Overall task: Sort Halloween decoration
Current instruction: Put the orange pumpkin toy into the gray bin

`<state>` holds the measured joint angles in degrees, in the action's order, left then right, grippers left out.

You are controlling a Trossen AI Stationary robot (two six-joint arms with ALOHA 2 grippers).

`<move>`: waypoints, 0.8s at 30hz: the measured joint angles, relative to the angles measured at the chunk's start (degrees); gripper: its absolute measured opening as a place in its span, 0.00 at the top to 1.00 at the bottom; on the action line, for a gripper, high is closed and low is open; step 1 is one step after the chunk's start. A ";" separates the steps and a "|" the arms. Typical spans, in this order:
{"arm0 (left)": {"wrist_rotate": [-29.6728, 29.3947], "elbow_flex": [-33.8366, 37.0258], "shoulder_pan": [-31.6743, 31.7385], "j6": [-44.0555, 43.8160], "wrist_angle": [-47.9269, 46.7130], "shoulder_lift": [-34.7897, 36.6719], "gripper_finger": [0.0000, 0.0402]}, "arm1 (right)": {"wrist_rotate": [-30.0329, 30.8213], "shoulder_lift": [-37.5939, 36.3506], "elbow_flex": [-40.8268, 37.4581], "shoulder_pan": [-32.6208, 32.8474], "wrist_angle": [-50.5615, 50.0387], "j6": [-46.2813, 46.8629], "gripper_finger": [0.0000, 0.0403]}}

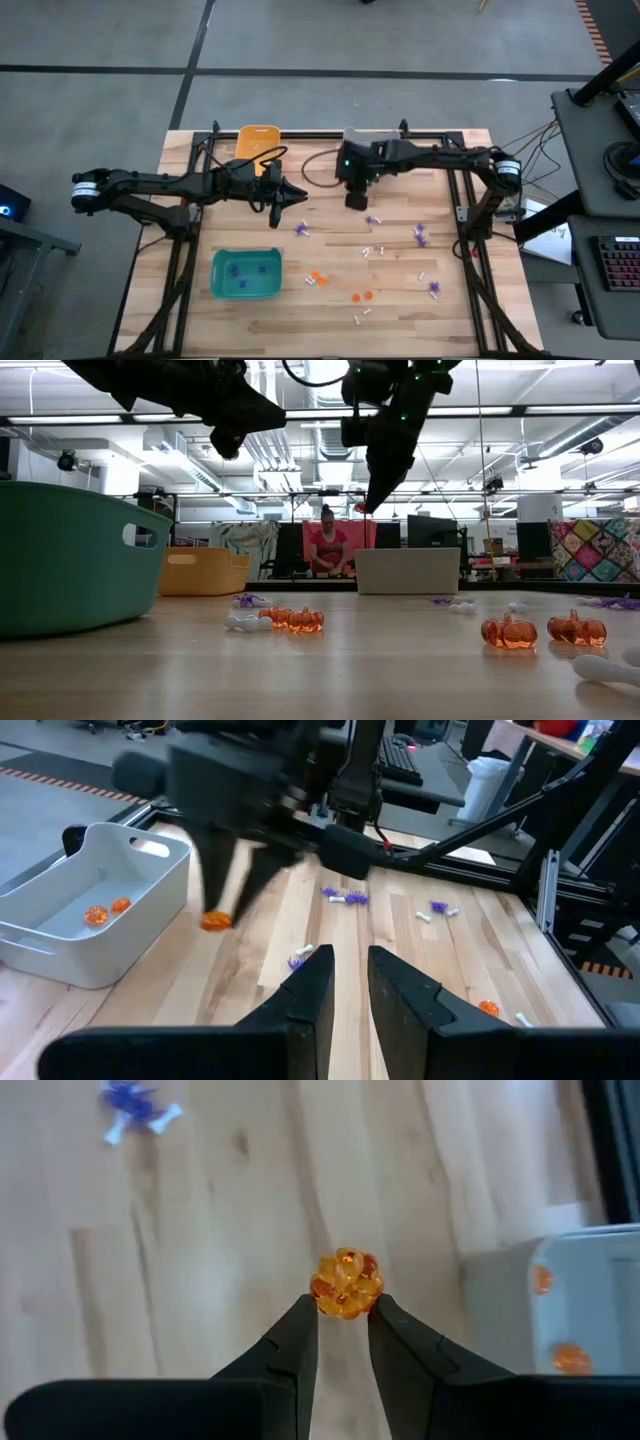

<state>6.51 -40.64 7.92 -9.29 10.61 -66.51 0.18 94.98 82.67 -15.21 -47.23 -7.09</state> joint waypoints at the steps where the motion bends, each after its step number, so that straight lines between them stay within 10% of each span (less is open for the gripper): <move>1: 0.01 0.00 0.00 0.00 0.00 -0.01 0.88 | -0.05 0.00 0.32 -0.77 -0.65 -0.60 0.80; 24: -0.24 0.00 0.07 1.30 0.21 0.03 0.88 | 4.30 4.54 1.21 -23.93 -1.85 -7.27 0.80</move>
<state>6.27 -40.64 7.99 -7.99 10.82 -66.48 4.48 99.52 83.88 -39.15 -49.08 -14.36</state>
